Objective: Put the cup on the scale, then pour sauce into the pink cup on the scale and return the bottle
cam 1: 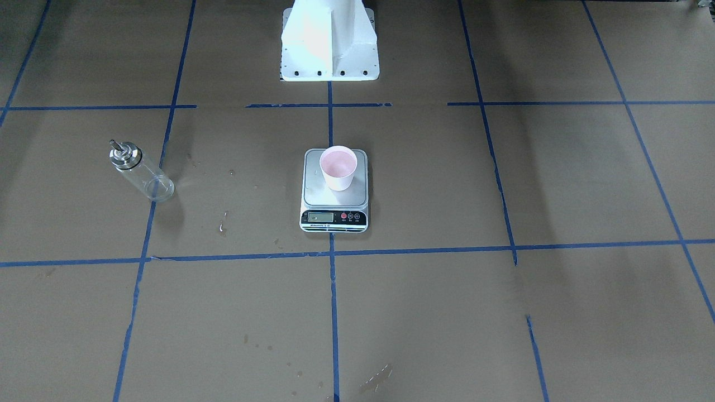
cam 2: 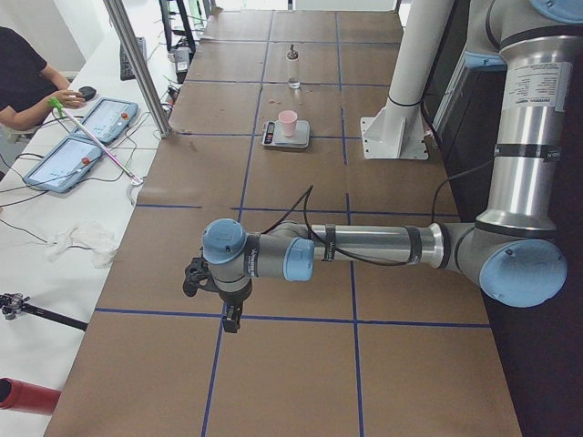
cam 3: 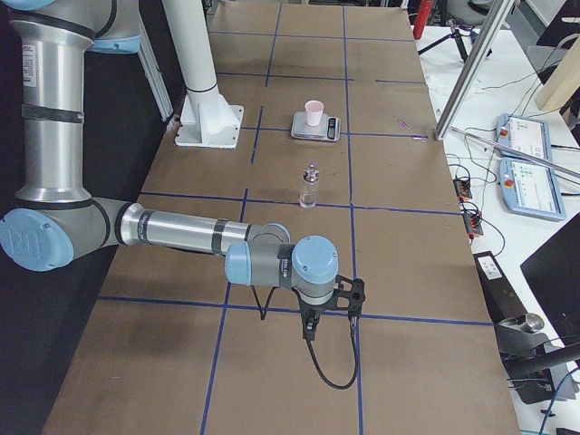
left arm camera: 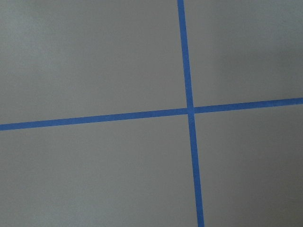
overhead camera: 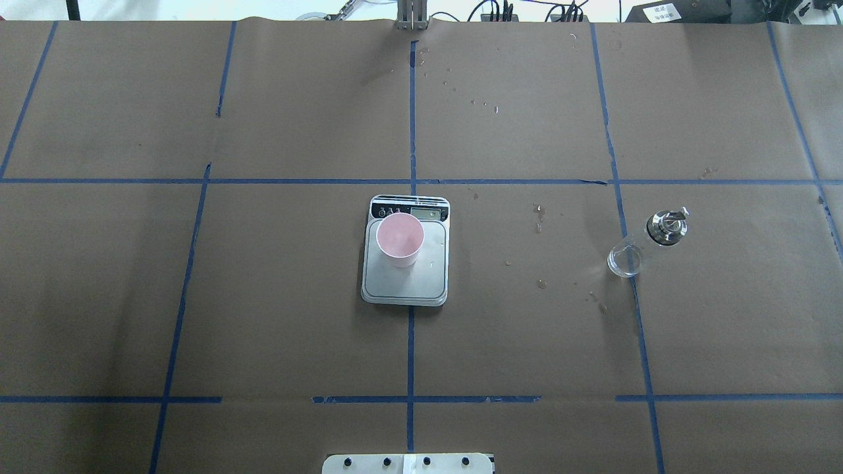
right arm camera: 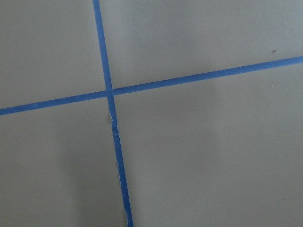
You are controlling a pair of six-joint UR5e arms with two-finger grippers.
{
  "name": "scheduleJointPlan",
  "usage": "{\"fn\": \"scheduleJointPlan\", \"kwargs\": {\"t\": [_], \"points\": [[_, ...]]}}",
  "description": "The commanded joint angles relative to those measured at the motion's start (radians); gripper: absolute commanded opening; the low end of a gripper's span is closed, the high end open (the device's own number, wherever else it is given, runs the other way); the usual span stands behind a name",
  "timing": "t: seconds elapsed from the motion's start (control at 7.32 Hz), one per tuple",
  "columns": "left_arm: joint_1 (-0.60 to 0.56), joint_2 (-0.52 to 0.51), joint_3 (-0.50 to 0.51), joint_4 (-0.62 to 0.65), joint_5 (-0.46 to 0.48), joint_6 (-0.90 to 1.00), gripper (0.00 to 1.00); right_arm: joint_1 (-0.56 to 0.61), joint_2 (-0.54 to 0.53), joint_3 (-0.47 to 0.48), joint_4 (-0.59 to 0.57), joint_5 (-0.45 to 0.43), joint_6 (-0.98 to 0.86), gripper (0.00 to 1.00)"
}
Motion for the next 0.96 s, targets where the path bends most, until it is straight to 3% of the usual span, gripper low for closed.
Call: {"fn": "scheduleJointPlan", "kwargs": {"t": [0.0,0.82], "points": [[0.0,0.0,0.0,0.0,0.001,0.0,1.0,0.0,0.0,-0.005,0.015,0.001,0.006,1.0],[0.0,-0.003,0.0,0.0,-0.001,0.002,1.0,0.002,-0.009,0.003,0.019,-0.008,-0.077,1.0]]}}
